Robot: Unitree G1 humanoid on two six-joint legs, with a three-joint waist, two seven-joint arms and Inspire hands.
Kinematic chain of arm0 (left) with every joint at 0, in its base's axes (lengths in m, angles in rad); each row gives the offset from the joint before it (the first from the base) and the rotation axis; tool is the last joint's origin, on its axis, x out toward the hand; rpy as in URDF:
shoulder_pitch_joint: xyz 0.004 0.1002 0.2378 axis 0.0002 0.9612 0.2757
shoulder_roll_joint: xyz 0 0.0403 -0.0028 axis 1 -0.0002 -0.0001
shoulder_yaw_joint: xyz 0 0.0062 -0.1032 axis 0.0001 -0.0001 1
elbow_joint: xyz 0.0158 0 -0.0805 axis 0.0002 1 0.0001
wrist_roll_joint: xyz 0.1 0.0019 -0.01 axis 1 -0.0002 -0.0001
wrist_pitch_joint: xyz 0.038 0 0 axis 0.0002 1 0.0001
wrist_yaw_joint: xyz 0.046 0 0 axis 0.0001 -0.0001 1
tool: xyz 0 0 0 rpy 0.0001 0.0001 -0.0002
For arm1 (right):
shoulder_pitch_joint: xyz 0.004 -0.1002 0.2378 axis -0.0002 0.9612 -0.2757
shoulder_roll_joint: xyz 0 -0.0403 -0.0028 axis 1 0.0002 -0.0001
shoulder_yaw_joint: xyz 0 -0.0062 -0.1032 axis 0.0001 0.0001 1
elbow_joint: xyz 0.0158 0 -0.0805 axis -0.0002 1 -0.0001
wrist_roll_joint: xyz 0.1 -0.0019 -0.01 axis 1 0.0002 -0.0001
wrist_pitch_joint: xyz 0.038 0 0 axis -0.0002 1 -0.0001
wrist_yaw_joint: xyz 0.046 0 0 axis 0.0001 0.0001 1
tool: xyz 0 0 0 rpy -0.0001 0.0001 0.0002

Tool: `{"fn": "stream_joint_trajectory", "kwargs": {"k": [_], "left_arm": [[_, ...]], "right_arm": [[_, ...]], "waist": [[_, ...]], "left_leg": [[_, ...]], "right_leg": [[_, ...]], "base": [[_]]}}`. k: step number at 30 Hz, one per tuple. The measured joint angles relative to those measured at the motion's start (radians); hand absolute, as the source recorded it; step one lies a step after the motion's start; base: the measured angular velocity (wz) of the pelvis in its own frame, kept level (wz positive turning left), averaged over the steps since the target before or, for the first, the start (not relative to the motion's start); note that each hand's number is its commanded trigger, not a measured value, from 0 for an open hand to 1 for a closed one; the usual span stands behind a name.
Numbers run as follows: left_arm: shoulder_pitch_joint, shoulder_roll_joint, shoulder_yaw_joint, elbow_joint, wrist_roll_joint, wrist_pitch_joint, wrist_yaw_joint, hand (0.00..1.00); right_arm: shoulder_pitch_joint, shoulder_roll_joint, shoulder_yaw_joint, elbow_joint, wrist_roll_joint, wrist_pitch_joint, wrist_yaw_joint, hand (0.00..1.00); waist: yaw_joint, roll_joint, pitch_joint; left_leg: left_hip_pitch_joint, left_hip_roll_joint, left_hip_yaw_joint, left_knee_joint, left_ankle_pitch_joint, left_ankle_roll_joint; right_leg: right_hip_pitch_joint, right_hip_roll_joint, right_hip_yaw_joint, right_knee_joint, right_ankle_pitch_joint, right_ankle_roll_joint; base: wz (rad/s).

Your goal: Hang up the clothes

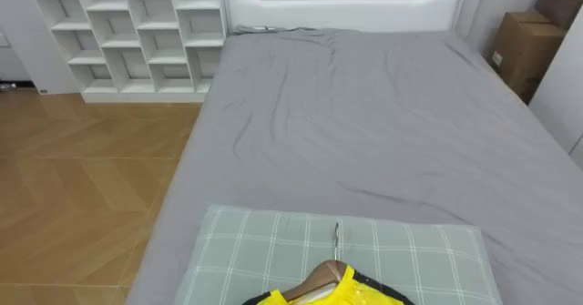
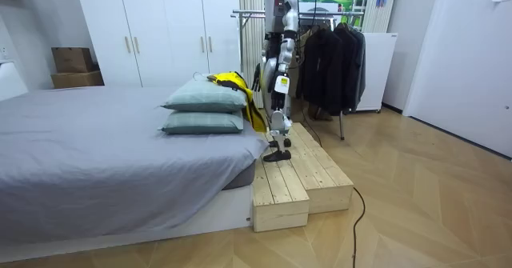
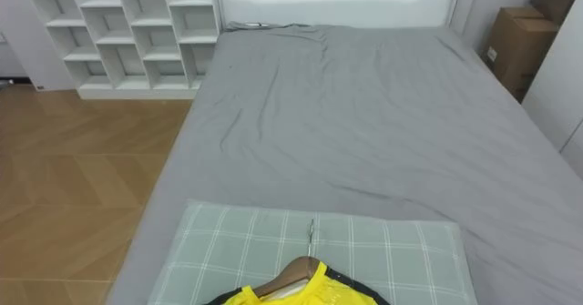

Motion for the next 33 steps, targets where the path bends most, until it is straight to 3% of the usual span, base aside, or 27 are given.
{"fn": "stream_joint_trajectory", "kwargs": {"k": [6,9,15,33], "left_arm": [[0.005,-0.005,-0.004,-0.003,-0.002,-0.033,0.024,0.0],[0.003,-0.006,-0.016,-0.003,-0.002,-0.041,0.046,0.0],[0.005,-0.007,-0.023,-0.003,-0.003,-0.06,0.058,0.0],[0.026,-0.007,-0.021,0.003,-0.106,-0.073,0.041,0.0]], "right_arm": [[0.009,-0.001,0.009,0.0,0.138,0.0,0.019,0.0],[0.011,-0.003,0.01,0.001,0.156,-0.001,0.026,0.0],[0.023,-0.004,0.0,0.001,0.167,-0.012,0.033,0.0],[0.028,-0.003,0.009,0.005,0.228,-0.008,0.044,0.0]], "waist": [[0.0,0.002,-0.0002],[0.0,0.007,-0.0029],[-0.001,0.005,0.0002],[0.022,-0.011,-0.0018]], "left_leg": [[-0.001,0.0,0.004,0.005,0.0,0.0],[0.002,0.001,0.007,0.002,0.0,0.0],[0.011,0.001,0.01,0.0,0.0,0.0],[0.017,0.003,0.018,0.0,0.0,0.0]], "right_leg": [[0.001,0.0,0.005,0.0,0.0,0.0],[0.002,0.0,0.006,0.0,0.0,0.0],[0.01,0.0,0.007,0.0,0.0,0.0],[0.004,0.0,0.007,0.0,0.0,0.0]], "base": [[-0.02],[-0.02],[0.0],[-0.02]]}}
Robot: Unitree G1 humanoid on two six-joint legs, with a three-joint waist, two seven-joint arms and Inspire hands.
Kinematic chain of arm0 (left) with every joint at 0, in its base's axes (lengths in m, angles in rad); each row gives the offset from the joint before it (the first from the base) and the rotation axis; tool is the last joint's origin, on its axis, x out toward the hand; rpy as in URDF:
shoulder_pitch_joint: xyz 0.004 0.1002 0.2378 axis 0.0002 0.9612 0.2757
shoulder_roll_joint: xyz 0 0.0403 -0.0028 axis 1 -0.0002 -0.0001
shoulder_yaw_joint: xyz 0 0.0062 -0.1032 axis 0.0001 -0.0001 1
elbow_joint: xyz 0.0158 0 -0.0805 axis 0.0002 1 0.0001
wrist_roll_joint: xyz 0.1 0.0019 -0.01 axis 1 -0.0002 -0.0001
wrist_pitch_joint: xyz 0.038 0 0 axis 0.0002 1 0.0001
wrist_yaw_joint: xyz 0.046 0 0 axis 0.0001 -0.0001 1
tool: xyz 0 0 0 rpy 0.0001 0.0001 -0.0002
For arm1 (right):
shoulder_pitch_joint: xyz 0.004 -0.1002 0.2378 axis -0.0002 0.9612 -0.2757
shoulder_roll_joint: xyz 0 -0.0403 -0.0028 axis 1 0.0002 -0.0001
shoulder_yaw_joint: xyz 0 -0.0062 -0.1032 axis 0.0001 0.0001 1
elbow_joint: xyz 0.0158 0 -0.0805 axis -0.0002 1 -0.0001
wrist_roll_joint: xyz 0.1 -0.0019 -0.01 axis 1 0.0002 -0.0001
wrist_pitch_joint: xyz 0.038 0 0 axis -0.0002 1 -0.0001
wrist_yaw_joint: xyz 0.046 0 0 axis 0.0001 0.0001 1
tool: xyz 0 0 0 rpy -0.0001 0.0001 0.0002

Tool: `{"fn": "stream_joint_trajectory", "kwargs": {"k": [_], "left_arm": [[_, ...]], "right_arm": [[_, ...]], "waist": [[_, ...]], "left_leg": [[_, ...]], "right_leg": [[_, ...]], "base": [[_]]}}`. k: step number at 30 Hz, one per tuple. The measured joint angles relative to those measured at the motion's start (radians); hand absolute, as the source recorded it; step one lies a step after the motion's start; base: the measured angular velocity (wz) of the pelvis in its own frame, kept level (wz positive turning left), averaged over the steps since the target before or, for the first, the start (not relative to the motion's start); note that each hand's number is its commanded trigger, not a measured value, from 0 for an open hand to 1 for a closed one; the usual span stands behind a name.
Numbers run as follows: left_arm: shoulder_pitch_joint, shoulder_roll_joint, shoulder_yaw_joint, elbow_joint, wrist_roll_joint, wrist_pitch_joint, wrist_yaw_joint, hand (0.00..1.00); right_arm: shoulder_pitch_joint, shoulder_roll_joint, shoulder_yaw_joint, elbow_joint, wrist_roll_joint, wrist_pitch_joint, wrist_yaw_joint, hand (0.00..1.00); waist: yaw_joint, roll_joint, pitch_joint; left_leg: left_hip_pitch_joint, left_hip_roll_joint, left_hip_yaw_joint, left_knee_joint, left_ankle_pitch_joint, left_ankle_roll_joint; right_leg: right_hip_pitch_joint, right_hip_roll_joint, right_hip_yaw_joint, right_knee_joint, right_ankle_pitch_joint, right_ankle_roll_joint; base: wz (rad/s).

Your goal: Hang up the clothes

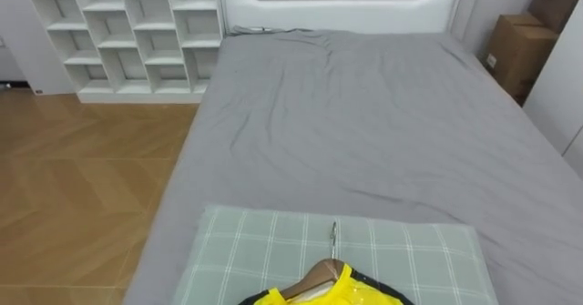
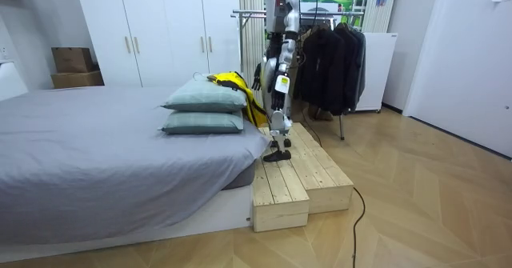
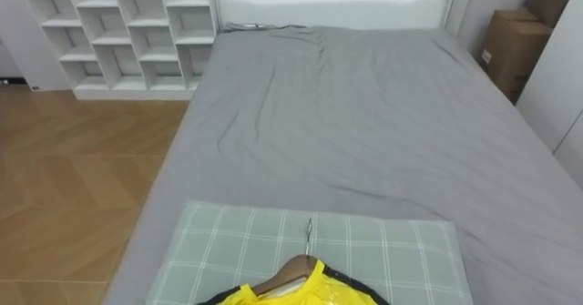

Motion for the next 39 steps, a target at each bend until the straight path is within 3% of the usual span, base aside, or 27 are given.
{"fn": "stream_joint_trajectory", "kwargs": {"k": [9,12,16,25,32,39], "left_arm": [[-0.001,0.0,0.01,-0.004,-0.008,0.006,0.013,0.0],[-0.005,0.001,0.069,-0.009,0.04,0.007,0.028,0.0],[0.004,0.007,0.098,-0.046,0.152,0.006,0.095,0.0],[0.005,0.015,0.151,-0.164,0.413,0.0,0.265,0.0],[-0.006,0.02,0.148,-0.221,0.582,-0.005,0.384,0.0],[-0.011,0.043,0.1,-0.253,0.725,-0.004,0.484,0.0]], "right_arm": [[0.0,0.003,0.0,0.002,0.0,0.002,-0.009,0.0],[0.004,0.002,-0.008,0.005,-0.027,0.004,-0.009,0.0],[0.009,-0.001,-0.021,0.005,-0.063,0.003,-0.008,0.0],[0.008,-0.003,-0.039,0.004,-0.087,-0.001,-0.008,0.0],[0.004,-0.007,-0.039,0.004,-0.101,-0.002,-0.005,0.0],[-0.005,-0.011,-0.038,0.004,-0.105,-0.005,0.002,0.0]], "waist": [[0.002,-0.008,0.001],[0.001,-0.005,-0.0002],[0.001,0.007,-0.0044],[-0.002,0.015,-0.0038],[-0.007,0.022,-0.0033],[-0.043,0.025,-0.0014]], "left_leg": [[0.003,-0.001,-0.004,0.002,0.0,0.0],[0.004,-0.001,-0.013,0.006,-0.001,0.0],[0.004,-0.001,-0.019,0.008,0.0,-0.001],[0.014,-0.003,-0.023,0.001,0.001,-0.002],[0.004,-0.003,-0.026,0.001,0.001,-0.003],[0.005,-0.005,-0.029,0.0,0.002,-0.003]], "right_leg": [[0.013,0.0,-0.003,-0.001,0.0,0.0],[0.012,0.001,-0.006,-0.001,0.0,0.0],[0.013,0.001,-0.013,-0.001,0.0,0.0],[0.019,0.001,-0.01,-0.001,0.0,0.0],[0.013,0.003,-0.007,-0.002,0.0,-0.001],[0.013,0.003,-0.009,-0.002,0.001,-0.001]], "base": [[0.01],[0.07],[0.05],[0.01],[0.0],[0.01]]}}
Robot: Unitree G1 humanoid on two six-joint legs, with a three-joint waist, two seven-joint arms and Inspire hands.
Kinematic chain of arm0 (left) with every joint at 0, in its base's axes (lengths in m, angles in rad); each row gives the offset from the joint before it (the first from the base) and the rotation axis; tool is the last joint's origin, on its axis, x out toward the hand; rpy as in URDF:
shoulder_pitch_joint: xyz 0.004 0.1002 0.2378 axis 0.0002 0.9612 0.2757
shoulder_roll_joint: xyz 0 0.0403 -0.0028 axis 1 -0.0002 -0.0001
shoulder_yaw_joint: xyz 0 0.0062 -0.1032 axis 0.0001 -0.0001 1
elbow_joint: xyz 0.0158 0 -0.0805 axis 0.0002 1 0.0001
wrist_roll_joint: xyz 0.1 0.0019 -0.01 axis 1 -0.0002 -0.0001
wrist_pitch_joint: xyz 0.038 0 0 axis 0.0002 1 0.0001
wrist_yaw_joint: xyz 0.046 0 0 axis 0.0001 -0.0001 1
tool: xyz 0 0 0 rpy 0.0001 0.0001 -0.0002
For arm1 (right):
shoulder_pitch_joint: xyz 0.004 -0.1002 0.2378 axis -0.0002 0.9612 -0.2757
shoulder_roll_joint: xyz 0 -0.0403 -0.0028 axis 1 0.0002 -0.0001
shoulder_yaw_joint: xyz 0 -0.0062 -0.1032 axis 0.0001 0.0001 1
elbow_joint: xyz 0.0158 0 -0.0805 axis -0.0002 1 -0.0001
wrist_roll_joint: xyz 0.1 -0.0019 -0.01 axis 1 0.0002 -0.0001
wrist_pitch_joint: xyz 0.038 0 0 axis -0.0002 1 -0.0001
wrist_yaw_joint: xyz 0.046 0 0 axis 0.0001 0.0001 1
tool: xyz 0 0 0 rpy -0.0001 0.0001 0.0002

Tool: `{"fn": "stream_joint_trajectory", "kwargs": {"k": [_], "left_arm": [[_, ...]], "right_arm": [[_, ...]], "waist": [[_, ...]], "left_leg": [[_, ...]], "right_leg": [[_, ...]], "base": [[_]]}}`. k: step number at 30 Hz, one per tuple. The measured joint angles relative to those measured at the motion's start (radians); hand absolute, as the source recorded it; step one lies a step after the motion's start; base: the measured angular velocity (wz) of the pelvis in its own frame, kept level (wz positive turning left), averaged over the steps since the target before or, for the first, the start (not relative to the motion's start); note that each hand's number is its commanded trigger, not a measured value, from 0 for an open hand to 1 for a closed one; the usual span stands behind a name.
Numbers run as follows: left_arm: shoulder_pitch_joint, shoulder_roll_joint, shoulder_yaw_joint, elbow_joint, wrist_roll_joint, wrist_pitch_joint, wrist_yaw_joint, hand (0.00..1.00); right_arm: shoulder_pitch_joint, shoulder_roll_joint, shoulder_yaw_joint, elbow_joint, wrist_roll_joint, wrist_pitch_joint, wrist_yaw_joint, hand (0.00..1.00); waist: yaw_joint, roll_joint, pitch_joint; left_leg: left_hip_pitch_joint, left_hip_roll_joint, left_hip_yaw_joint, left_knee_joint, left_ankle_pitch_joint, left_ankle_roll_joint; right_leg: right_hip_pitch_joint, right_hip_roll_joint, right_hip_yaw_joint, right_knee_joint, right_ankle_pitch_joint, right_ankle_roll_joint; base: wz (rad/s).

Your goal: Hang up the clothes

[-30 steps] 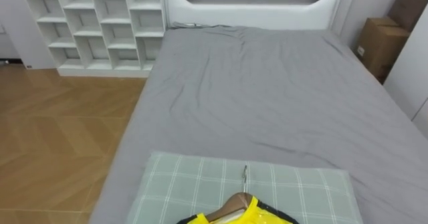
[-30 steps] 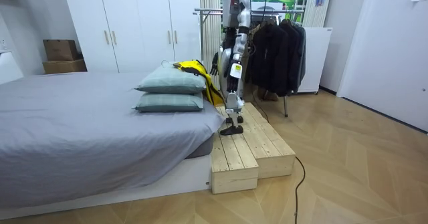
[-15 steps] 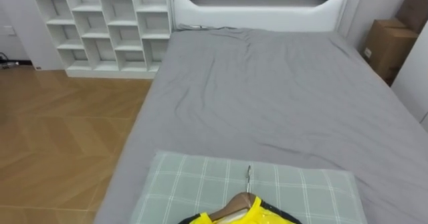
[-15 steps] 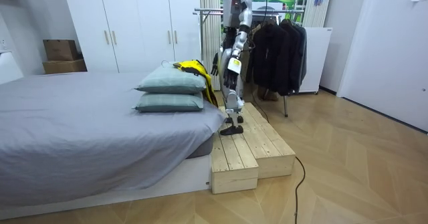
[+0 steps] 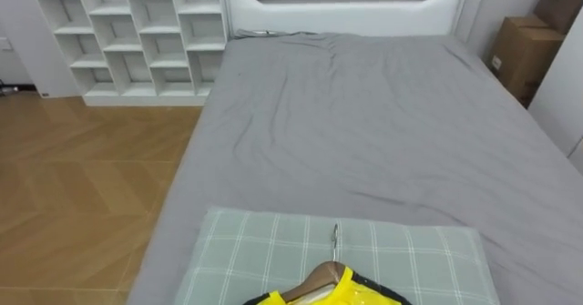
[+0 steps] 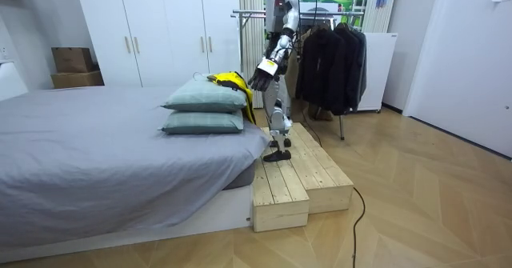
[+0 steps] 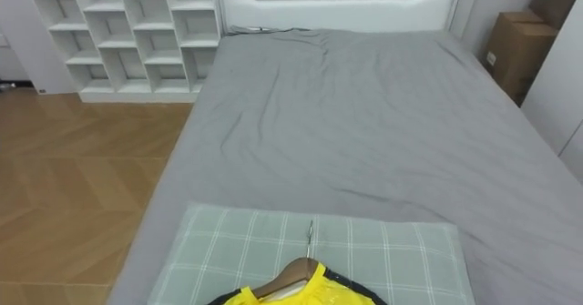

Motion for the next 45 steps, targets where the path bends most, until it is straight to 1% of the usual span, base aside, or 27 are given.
{"fn": "stream_joint_trajectory", "kwargs": {"k": [1,4,7,10,11,12,13,15,19,24,27,29,30,31,35,37,40,43,45], "left_arm": [[0.001,0.002,-0.004,-0.021,0.016,0.0,0.014,0.0],[0.001,0.014,-0.013,-0.082,0.061,0.0,0.062,0.0],[0.001,0.03,-0.041,-0.113,0.099,0.0,0.118,0.0],[0.002,0.033,-0.061,-0.132,0.175,0.002,0.146,0.0],[0.002,0.033,-0.064,-0.132,0.188,0.004,0.146,0.0],[0.001,0.033,-0.079,-0.132,0.201,0.014,0.146,0.0],[-0.001,0.033,-0.091,-0.132,0.217,0.021,0.146,0.0],[-0.008,0.033,-0.11,-0.132,0.241,0.024,0.146,0.0],[-0.012,0.033,-0.151,-0.13,0.307,0.039,0.146,0.0],[-0.014,0.033,-0.201,-0.128,0.313,0.048,0.146,0.0],[-0.015,0.033,-0.225,-0.127,0.316,0.057,0.145,0.0],[-0.015,0.033,-0.229,-0.127,0.322,0.06,0.145,0.0],[-0.015,0.033,-0.23,-0.127,0.323,0.061,0.145,0.0],[-0.015,0.033,-0.23,-0.127,0.324,0.065,0.145,0.0],[-0.018,0.033,-0.236,-0.13,0.327,0.077,0.145,0.0],[-0.027,0.033,-0.236,-0.131,0.354,0.079,0.145,0.0],[-0.037,0.033,-0.237,-0.131,0.372,0.079,0.144,0.0],[-0.038,0.033,-0.241,-0.131,0.411,0.079,0.143,0.0],[-0.038,0.032,-0.257,-0.131,0.428,0.079,0.143,0.0]], "right_arm": [[-0.001,-0.001,-0.001,-0.001,-0.001,-0.002,0.0,0.0],[0.0,-0.005,-0.018,-0.005,-0.013,-0.004,-0.005,0.0],[-0.001,-0.01,-0.03,-0.005,-0.029,-0.008,-0.011,0.0],[-0.001,-0.01,-0.03,-0.005,-0.027,-0.009,-0.01,0.0],[-0.001,-0.01,-0.03,-0.005,-0.027,-0.009,-0.01,0.0],[-0.002,-0.01,-0.03,-0.005,-0.028,-0.009,-0.008,0.0],[-0.002,-0.01,-0.03,-0.005,-0.028,-0.009,-0.006,0.0],[-0.003,-0.01,-0.029,-0.004,-0.027,-0.01,-0.001,0.0],[-0.002,-0.01,-0.024,-0.001,-0.028,-0.018,0.0,0.0],[-0.004,-0.01,-0.02,0.0,-0.024,-0.018,-0.001,0.0],[-0.005,-0.01,-0.02,0.002,-0.025,-0.017,-0.002,0.0],[-0.006,-0.01,-0.02,0.002,-0.025,-0.017,-0.002,0.0],[-0.008,-0.01,-0.02,0.002,-0.025,-0.017,-0.002,0.0],[-0.011,-0.01,-0.02,0.002,-0.025,-0.017,-0.002,0.0],[-0.016,-0.01,-0.021,0.002,-0.026,-0.016,-0.006,0.0],[-0.021,-0.01,-0.021,0.002,-0.028,-0.016,-0.01,0.0],[-0.023,-0.01,-0.023,0.002,-0.036,-0.016,-0.011,0.0],[-0.022,-0.01,-0.028,0.002,-0.058,-0.016,-0.011,0.0],[-0.022,-0.011,-0.029,0.002,-0.07,-0.016,-0.012,0.0]], "waist": [[-0.01,0.001,-0.0002],[-0.018,0.002,-0.0008],[-0.024,0.006,-0.0037],[-0.031,0.005,-0.0051],[-0.033,0.004,-0.0056],[-0.037,0.006,-0.005],[-0.041,0.008,-0.0062],[-0.044,0.008,-0.0066],[-0.051,0.009,-0.0044],[-0.07,0.009,-0.0032],[-0.074,0.009,-0.0024],[-0.078,0.01,-0.0025],[-0.083,0.006,-0.0046],[-0.089,0.007,-0.0034],[-0.098,0.005,-0.002],[-0.098,0.001,-0.0006],[-0.099,-0.004,-0.0005],[-0.101,-0.005,-0.0003],[-0.102,-0.005,-0.0002]], "left_leg": [[0.0,0.001,-0.002,0.0,0.0,0.0],[-0.002,0.002,0.001,-0.001,0.0,0.0],[0.001,0.002,0.004,-0.012,0.0,0.0],[0.006,0.002,0.004,-0.012,0.002,-0.001],[0.007,0.002,0.004,-0.012,0.004,-0.002],[0.013,0.003,0.004,-0.013,0.004,-0.002],[0.017,0.003,0.004,-0.015,0.004,-0.002],[0.019,0.003,0.004,-0.015,0.005,-0.003],[0.029,0.004,0.007,-0.024,0.006,-0.004],[0.035,0.003,0.01,-0.044,0.006,-0.004],[0.034,0.003,0.018,-0.047,0.006,-0.004],[0.034,0.004,0.02,-0.049,0.007,-0.005],[0.035,0.004,0.021,-0.05,0.009,-0.005],[0.036,0.003,0.022,-0.052,0.012,-0.005],[0.036,0.003,0.025,-0.053,0.012,-0.005],[0.036,0.003,0.025,-0.053,0.012,-0.005],[0.037,0.003,0.025,-0.053,0.012,-0.005],[0.038,0.002,0.026,-0.054,0.012,-0.005],[0.038,0.002,0.026,-0.054,0.012,-0.005]], "right_leg": [[-0.001,0.0,0.0,0.0,0.0,0.0],[-0.005,0.0,0.001,0.0,0.0,0.0],[-0.005,0.0,0.007,0.0,0.0,0.0],[-0.005,0.0,0.008,0.0,0.0,0.0],[-0.004,0.0,0.008,0.0,0.0,0.0],[0.0,0.0,0.01,0.0,0.0,0.0],[0.003,0.0,0.011,0.0,0.0,0.0],[0.003,0.0,0.013,0.0,0.0,0.0],[0.007,0.0,0.012,0.0,0.0,0.0],[0.008,-0.001,0.011,-0.006,0.0,-0.001],[0.007,-0.001,0.013,-0.014,0.002,-0.003],[0.005,-0.001,0.014,-0.014,0.002,-0.003],[0.003,-0.001,0.015,-0.014,0.002,-0.003],[0.002,-0.002,0.019,-0.014,0.002,-0.004],[0.0,-0.002,0.026,-0.015,0.002,-0.004],[0.0,-0.002,0.033,-0.015,0.002,-0.004],[0.0,-0.002,0.035,-0.015,0.002,-0.004],[0.0,-0.002,0.038,-0.014,0.002,-0.004],[0.0,-0.002,0.038,-0.014,0.002,-0.004]], "base": [[0.0],[-0.01],[-0.05],[0.0],[0.0],[0.0],[0.0],[0.0],[-0.01],[-0.02],[-0.07],[-0.05],[0.0],[0.0],[-0.02],[0.0],[0.0],[0.0],[0.0]]}}
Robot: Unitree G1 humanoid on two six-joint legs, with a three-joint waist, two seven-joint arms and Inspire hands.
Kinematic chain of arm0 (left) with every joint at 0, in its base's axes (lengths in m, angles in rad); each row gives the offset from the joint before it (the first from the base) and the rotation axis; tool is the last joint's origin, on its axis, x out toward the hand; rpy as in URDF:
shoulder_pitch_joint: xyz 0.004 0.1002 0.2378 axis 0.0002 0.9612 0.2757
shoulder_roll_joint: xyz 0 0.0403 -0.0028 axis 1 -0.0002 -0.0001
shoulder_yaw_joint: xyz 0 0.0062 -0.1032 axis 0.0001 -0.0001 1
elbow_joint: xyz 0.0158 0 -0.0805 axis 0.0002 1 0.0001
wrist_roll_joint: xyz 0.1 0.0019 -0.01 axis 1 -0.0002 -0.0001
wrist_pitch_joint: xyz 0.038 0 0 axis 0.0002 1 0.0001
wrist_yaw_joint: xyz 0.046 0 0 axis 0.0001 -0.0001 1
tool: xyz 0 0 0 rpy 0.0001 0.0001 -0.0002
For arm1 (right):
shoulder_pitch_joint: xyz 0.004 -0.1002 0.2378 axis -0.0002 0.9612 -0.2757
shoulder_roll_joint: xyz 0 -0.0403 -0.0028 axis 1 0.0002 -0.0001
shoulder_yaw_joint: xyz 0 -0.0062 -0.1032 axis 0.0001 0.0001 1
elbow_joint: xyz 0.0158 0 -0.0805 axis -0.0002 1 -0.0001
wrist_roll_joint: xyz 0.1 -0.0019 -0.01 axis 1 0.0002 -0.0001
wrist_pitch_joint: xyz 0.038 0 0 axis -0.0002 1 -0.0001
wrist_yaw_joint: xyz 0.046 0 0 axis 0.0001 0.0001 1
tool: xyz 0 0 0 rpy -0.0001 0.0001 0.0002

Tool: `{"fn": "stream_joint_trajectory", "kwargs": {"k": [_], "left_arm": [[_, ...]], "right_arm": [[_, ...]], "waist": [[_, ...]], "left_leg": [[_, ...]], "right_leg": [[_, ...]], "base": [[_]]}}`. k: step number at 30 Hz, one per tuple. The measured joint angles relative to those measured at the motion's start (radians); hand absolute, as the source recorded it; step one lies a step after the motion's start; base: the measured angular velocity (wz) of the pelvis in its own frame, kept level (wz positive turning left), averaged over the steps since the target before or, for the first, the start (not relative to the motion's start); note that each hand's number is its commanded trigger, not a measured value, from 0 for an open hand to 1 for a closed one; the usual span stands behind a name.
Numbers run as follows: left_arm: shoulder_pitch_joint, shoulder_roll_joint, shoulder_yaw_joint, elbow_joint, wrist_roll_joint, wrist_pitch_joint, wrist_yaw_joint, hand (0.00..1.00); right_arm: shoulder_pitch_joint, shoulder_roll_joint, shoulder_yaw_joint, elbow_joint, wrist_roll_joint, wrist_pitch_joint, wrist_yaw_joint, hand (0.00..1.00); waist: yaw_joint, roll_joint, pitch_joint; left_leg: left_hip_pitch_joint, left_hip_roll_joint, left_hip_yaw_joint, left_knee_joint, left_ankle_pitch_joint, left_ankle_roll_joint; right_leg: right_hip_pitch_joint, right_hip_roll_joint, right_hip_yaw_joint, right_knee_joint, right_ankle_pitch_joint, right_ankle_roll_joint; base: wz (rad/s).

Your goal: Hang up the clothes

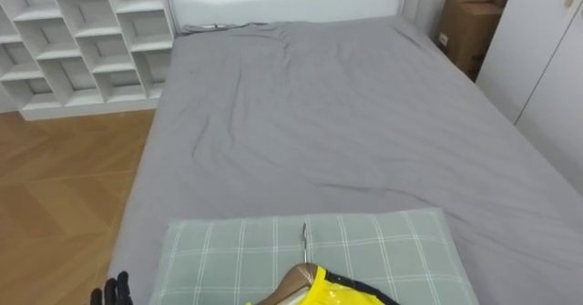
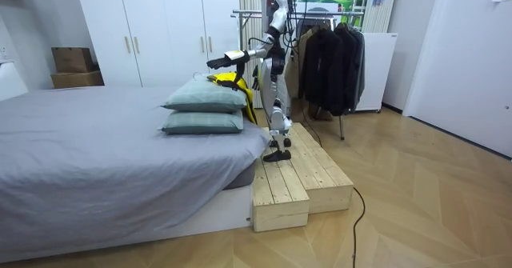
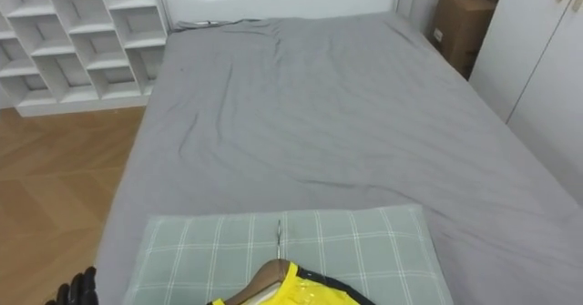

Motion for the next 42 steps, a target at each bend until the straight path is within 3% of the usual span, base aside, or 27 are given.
{"fn": "stream_joint_trajectory", "kwargs": {"k": [10,14,24,29,42], "left_arm": [[-0.003,-0.008,-0.021,0.001,0.054,-0.002,-0.001,0.0],[-0.022,-0.031,-0.02,0.003,0.053,0.0,-0.001,0.0],[-0.147,-0.044,-0.053,0.059,0.028,0.0,-0.022,0.0],[-0.192,-0.063,-0.086,0.073,-0.009,0.0,-0.041,0.0],[-0.35,-0.076,-0.131,0.126,-0.074,-0.021,-0.069,0.0]], "right_arm": [[-0.003,-0.001,0.003,-0.003,0.0,-0.001,-0.008,0.0],[-0.005,0.0,0.013,-0.002,0.013,-0.002,-0.028,0.0],[-0.054,0.006,0.096,0.018,0.083,0.002,-0.046,0.0],[-0.109,0.018,0.136,0.038,0.116,0.009,-0.065,0.0],[-0.209,0.024,0.189,0.037,0.115,-0.012,-0.09,0.0]], "waist": [[-0.019,0.003,-0.0007],[-0.018,0.004,-0.003],[-0.02,-0.008,-0.0038],[-0.019,-0.019,0.0009],[-0.024,-0.012,0.0123]], "left_leg": [[-0.003,0.001,0.0,0.0,0.0,0.0],[-0.02,0.002,0.003,0.001,0.0,0.0],[-0.093,0.001,0.008,-0.006,0.02,0.001],[-0.139,0.001,0.006,-0.008,0.032,0.002],[-0.215,-0.002,-0.019,0.001,0.042,0.001]], "right_leg": [[-0.002,0.001,0.0,0.0,0.0,0.0],[-0.021,0.001,-0.002,0.005,0.0,0.0],[-0.095,-0.001,-0.003,0.008,0.003,-0.005],[-0.144,-0.002,-0.003,0.016,0.008,-0.011],[-0.207,-0.002,-0.016,0.017,0.01,-0.015]], "base": [[0.0],[-0.02],[-0.01],[0.02],[0.06]]}}
